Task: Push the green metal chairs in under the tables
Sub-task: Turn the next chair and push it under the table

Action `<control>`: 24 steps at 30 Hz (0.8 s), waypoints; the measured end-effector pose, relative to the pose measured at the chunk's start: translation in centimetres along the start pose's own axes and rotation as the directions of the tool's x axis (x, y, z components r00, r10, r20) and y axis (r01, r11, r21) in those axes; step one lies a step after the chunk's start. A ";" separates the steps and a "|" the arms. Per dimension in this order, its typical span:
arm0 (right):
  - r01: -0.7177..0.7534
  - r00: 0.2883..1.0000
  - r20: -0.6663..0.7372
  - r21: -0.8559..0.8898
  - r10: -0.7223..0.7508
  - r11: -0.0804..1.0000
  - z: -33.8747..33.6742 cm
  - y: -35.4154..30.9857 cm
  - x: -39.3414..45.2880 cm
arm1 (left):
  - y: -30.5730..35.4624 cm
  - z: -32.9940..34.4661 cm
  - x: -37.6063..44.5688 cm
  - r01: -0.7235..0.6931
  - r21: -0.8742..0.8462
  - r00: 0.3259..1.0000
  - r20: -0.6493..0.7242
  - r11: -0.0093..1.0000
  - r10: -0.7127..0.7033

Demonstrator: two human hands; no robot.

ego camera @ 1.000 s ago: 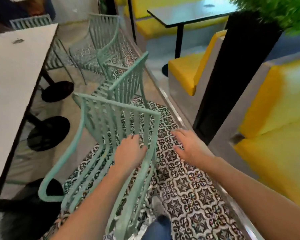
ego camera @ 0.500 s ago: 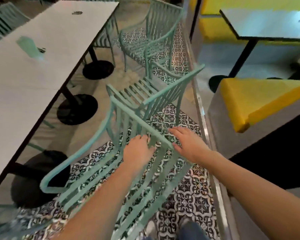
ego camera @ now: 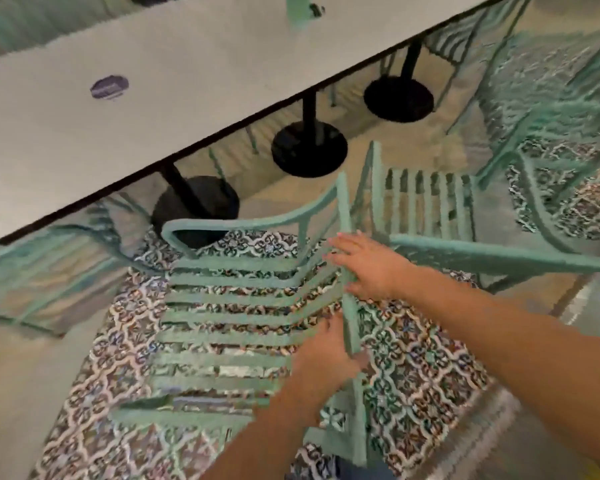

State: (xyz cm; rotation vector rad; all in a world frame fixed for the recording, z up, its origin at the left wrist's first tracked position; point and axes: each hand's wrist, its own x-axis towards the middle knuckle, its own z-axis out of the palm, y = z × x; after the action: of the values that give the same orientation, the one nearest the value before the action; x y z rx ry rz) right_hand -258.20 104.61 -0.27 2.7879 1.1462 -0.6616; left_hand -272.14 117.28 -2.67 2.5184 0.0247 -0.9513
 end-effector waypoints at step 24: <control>0.310 0.951 0.052 -0.163 -0.305 0.937 4.1 -5.3 -2.9 | -2.9 5.8 -7.7 0.168 0.007 0.961 -0.226 0.986 -0.162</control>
State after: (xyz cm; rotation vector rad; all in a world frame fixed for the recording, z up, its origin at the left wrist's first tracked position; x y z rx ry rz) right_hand -265.17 105.69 -2.26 2.4757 1.5724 -0.5867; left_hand -282.17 118.59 -2.80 2.6692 0.2984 -0.7257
